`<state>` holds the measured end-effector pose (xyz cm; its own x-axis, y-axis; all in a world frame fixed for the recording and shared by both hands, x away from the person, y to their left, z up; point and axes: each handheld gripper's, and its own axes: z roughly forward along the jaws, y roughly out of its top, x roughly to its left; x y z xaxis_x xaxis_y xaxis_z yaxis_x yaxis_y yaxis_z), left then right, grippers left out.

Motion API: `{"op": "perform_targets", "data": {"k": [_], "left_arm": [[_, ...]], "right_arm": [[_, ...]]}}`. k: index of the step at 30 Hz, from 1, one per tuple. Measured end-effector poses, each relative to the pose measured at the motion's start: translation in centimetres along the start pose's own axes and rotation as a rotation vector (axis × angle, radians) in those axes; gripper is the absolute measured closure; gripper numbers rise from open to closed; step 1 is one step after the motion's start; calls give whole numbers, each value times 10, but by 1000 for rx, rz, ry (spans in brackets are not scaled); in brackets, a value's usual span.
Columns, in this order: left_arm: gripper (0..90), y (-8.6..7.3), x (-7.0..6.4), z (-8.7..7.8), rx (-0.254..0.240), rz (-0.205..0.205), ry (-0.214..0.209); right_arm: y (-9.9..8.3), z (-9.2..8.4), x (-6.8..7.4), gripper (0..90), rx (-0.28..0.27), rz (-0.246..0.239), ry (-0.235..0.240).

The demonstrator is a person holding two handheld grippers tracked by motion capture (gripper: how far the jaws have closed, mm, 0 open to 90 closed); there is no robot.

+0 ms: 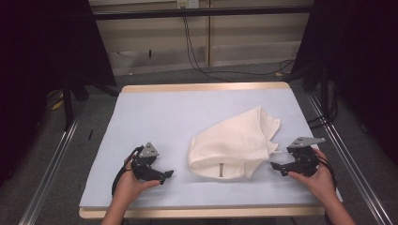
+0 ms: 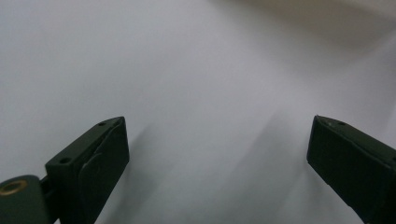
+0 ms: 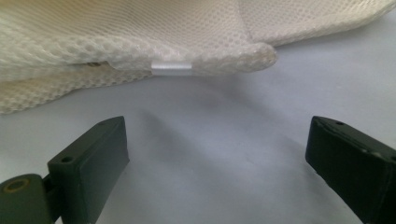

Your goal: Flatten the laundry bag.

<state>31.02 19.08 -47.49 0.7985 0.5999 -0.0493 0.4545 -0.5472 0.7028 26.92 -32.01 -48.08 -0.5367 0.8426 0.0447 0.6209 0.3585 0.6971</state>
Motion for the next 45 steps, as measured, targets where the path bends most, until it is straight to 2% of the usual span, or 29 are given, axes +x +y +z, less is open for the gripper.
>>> {"op": "perform_targets", "data": {"k": [2, 4, 6, 8, 13, 15, 16, 18, 21, 26, 31, 34, 35, 37, 40, 44, 45], "left_arm": [[58, 6, -3, -1, -16, -5, -12], [69, 12, -7, -1, -23, 6, -14], [70, 19, -10, 0, -22, 23, -28], [66, 24, -12, 2, 4, 26, -44], [49, 40, -17, 5, 3, -1, -113], [45, 48, -20, 4, 0, 7, -126], [44, 48, -20, 4, 0, 7, -126], [45, 61, -23, 2, -20, 11, -130], [46, 67, -24, 2, -27, 18, -128], [47, 74, -27, 3, -10, 22, -129], [55, 85, -35, 4, 9, 53, -138], [56, 89, -40, 4, 5, 58, -145], [62, 92, -43, 3, 14, 74, -153], [67, 94, -46, 5, 11, 76, -163], [94, 96, -48, 7, 4, 97, -160], [172, 98, -51, 13, 29, 119, -189], [191, 100, -52, 14, 21, 128, -186]], "right_arm": [[1, -4, -2, 58, -19, 21, 19], [0, -7, -2, 59, -17, 17, 19], [-1, -9, 0, 59, -9, 9, 17], [-2, -11, 2, 60, 5, 4, 15], [-6, -17, 5, 60, 11, 16, 33], [-6, -23, 8, 61, 17, 19, 46], [-6, -23, 8, 61, 17, 19, 46], [-6, -32, 12, 64, 15, 6, 42], [-6, -36, 15, 64, 21, 2, 45], [-6, -38, 17, 62, 20, 10, 56], [-4, -39, 18, 62, 6, 24, 63], [-4, -39, 18, 62, 4, 18, 65], [-4, -39, 18, 62, 9, 17, 66], [-4, -37, 17, 63, 5, 19, 65], [-4, -36, 17, 63, 11, 19, 70], [-2, -35, 17, 64, 4, 4, 74], [-1, -35, 18, 65, 5, 9, 74]]}}
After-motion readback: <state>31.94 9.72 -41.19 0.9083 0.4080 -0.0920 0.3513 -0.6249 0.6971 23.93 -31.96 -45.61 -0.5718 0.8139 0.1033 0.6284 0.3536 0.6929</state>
